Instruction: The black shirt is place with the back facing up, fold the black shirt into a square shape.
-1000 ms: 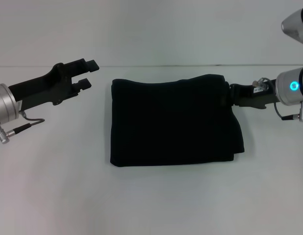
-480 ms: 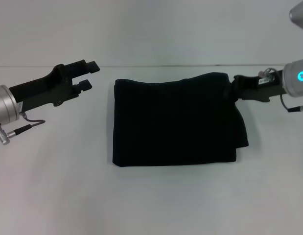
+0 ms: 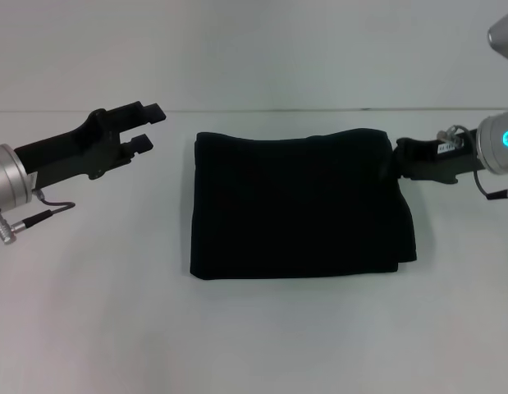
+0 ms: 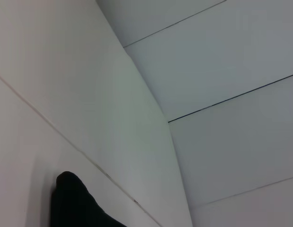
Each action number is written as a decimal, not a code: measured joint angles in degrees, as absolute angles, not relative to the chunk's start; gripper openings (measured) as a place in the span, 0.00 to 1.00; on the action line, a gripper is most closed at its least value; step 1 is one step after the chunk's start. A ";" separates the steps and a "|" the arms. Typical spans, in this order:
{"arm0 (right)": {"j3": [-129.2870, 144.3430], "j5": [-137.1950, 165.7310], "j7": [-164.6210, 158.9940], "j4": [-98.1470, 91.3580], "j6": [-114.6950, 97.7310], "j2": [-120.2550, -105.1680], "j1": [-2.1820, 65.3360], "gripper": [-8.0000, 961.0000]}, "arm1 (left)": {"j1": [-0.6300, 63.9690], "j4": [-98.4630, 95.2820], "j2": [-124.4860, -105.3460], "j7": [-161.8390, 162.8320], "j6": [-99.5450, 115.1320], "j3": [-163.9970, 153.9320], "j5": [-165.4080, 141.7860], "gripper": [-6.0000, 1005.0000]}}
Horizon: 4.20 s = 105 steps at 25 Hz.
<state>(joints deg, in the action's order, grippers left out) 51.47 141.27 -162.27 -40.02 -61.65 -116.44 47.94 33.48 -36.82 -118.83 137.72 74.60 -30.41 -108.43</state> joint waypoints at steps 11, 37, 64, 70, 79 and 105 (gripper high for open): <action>51.93 142.30 -161.40 -31.67 -53.41 -115.79 48.72 0.08 | 33.76 -36.82 -118.92 137.66 74.45 -30.41 -108.36 0.67; 45.82 133.52 -152.64 -31.57 -52.96 -114.79 48.95 0.39 | 33.48 -36.83 -118.95 137.54 74.44 -30.41 -107.71 0.66; 41.16 122.65 -137.38 -41.21 -59.88 -113.20 41.65 0.39 | 33.14 -36.83 -117.24 138.23 80.36 -32.25 -113.62 0.66; 39.81 117.88 -136.14 -40.77 -67.84 -109.09 39.61 0.47 | 33.91 -37.29 -115.58 141.93 91.49 -31.92 -124.79 0.66; 34.94 117.83 -142.35 -41.58 -74.82 -107.13 40.65 0.82 | 36.14 -31.40 -115.94 143.67 85.82 -32.50 -131.80 0.66; 32.71 117.78 -142.72 -41.13 -75.49 -106.75 39.90 0.95 | 40.53 -26.18 -118.66 138.60 70.61 -36.20 -132.10 0.61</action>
<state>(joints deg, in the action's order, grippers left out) 32.71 117.78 -142.72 -41.13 -75.49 -106.75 39.90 40.53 -26.18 -118.66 138.60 70.61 -36.20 -132.10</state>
